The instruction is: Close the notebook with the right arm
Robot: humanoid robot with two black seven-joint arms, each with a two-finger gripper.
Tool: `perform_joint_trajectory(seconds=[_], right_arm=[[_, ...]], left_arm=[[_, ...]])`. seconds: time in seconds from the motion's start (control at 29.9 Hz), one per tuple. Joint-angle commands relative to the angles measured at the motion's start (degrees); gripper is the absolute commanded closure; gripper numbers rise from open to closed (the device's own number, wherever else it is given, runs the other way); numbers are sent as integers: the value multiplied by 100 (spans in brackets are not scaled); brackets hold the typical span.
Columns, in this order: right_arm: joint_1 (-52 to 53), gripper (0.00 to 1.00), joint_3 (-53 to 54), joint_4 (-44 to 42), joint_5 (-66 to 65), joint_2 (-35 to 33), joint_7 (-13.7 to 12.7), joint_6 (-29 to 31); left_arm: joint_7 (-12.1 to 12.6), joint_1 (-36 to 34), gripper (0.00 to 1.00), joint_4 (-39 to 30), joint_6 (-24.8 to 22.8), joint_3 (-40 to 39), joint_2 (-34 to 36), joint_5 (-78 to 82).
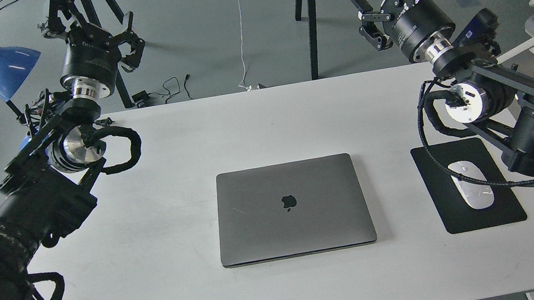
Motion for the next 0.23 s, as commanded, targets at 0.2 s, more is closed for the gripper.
perform_joint_trajectory(seconds=[0.2], right_arm=[[6, 1, 48, 4, -8, 8, 2, -19]], left_arm=[[0, 0, 0, 0, 0, 0, 0, 0]])
